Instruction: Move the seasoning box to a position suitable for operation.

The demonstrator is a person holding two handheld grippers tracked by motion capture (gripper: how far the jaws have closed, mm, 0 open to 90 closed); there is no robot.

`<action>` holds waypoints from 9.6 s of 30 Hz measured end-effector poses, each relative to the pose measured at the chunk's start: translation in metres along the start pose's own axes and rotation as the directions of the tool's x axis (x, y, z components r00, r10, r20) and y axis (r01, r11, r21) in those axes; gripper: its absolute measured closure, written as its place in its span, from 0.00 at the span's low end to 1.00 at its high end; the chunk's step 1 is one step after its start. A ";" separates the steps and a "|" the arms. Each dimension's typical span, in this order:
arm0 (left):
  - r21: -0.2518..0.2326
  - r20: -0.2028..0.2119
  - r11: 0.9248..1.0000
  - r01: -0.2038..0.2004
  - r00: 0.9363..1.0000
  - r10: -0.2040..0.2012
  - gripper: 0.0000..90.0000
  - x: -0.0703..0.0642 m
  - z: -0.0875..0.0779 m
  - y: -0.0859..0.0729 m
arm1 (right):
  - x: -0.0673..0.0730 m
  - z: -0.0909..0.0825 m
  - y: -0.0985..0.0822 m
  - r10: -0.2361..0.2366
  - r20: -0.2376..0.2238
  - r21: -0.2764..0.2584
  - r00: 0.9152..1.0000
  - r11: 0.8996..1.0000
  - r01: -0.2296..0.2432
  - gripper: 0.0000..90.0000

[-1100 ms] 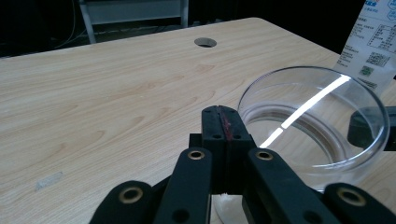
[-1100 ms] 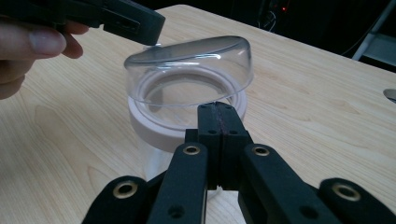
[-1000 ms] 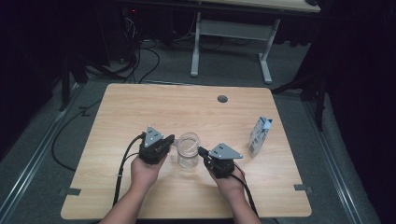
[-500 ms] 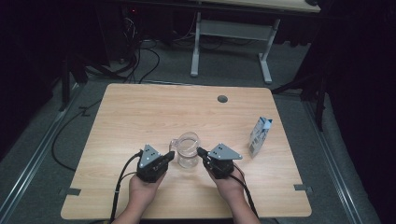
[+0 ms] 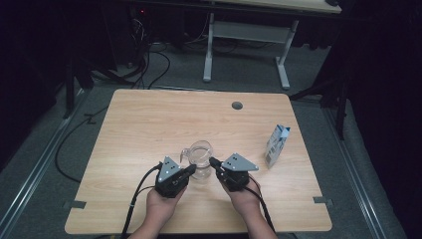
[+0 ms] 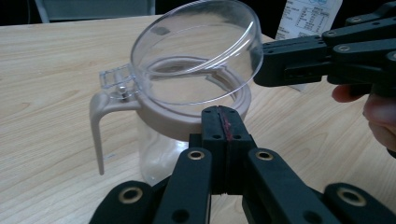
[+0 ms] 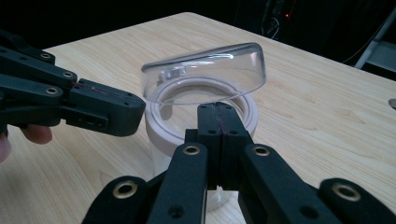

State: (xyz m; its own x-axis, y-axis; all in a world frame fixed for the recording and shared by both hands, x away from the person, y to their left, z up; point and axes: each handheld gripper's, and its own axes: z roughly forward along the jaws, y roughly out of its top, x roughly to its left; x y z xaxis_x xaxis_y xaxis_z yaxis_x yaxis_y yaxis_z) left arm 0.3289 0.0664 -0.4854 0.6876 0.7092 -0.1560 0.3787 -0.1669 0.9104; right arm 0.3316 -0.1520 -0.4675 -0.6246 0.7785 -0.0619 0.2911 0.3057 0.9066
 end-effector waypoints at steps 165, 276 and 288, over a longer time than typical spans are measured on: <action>0.045 -0.140 0.997 -0.068 0.987 0.074 0.81 0.088 -0.064 -0.054 | -0.142 -0.090 -0.057 0.207 0.467 0.040 0.860 0.966 -0.254 0.95; 0.037 0.033 0.986 -0.163 0.986 0.162 0.61 0.024 -0.029 -0.053 | -0.062 -0.082 -0.008 0.176 0.188 0.152 0.966 0.967 -0.206 1.00; 0.006 0.043 0.991 -0.132 0.990 0.132 0.59 0.027 -0.036 -0.051 | -0.061 -0.077 0.012 0.135 0.160 0.333 0.978 0.925 -0.182 1.00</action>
State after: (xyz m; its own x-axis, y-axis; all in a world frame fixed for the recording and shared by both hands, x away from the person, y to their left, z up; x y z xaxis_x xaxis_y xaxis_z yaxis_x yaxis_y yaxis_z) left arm 0.3059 0.1190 -0.5222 0.7575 0.6508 -0.0507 0.2880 -0.2636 0.9206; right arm 0.3170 -0.2379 -0.4206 -0.4558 0.8901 -0.0048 0.6241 0.3235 0.7113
